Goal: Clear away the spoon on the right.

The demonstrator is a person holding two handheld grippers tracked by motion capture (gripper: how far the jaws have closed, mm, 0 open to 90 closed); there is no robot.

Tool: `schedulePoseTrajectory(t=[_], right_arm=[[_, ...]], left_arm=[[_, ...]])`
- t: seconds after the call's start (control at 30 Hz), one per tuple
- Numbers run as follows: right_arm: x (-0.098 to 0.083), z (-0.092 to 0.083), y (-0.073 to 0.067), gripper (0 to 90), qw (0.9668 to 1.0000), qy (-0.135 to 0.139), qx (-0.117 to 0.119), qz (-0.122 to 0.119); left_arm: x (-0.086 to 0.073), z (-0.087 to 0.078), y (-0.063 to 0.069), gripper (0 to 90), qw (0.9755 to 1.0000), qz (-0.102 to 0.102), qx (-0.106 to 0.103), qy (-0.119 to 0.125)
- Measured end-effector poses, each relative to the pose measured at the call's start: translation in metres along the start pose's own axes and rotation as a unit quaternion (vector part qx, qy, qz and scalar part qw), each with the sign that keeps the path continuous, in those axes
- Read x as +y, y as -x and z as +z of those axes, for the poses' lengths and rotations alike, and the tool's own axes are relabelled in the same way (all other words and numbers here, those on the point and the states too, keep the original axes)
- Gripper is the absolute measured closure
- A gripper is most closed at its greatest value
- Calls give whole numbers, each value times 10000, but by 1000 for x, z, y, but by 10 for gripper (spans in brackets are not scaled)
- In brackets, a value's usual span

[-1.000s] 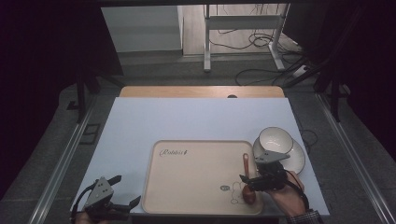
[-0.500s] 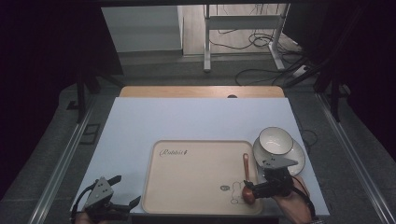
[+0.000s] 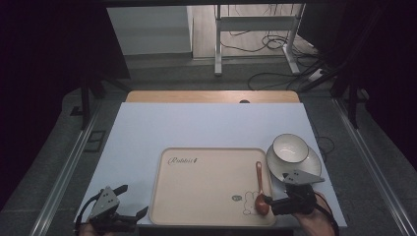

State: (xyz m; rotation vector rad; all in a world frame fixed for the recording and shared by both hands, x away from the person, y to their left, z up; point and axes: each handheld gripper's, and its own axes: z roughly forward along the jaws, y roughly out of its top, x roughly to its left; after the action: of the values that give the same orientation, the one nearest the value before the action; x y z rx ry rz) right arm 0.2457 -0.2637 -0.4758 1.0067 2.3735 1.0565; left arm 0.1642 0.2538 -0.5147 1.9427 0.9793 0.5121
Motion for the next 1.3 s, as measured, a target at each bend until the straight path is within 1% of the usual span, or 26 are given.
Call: schedulePoseTrajectory(t=[0.1,0.17,0.23,0.3,0.4,0.43,0.53,0.7,0.93,1.03,1.2,1.3], right_arm=[[-3,-4,0,0,10000,47,-7,52],[-6,-7,0,0,10000,42,-60,33],[-7,-10,0,0,9999,70,-61,40],[-10,-15,-1,0,9998,149,-130,-26],[-12,-19,-2,0,9996,205,-199,-45],[-16,-23,-1,0,9995,257,-204,-33],[-19,-25,-1,0,9994,268,-205,-41],[-30,-31,1,0,9989,328,-341,-10],[-45,-41,7,0,9969,537,-537,220],[-52,-43,10,0,9961,575,-578,324],[-60,-48,15,0,9952,565,-610,523],[-62,-47,17,0,9951,559,-581,580]], left_arm=[[0,0,0,12,10000,2,2,1],[0,0,0,12,10000,3,2,0],[0,0,0,12,10000,0,1,0],[0,0,0,12,10000,-1,1,3],[0,0,0,12,10000,4,3,-2],[0,0,0,12,10000,3,4,-2],[0,0,0,12,10000,1,7,2],[0,0,0,12,10000,0,14,-3],[0,0,0,12,10000,-20,19,4],[0,0,0,12,10000,-36,23,17],[0,0,0,12,10000,-41,25,21],[0,0,0,12,10000,-30,27,17]])
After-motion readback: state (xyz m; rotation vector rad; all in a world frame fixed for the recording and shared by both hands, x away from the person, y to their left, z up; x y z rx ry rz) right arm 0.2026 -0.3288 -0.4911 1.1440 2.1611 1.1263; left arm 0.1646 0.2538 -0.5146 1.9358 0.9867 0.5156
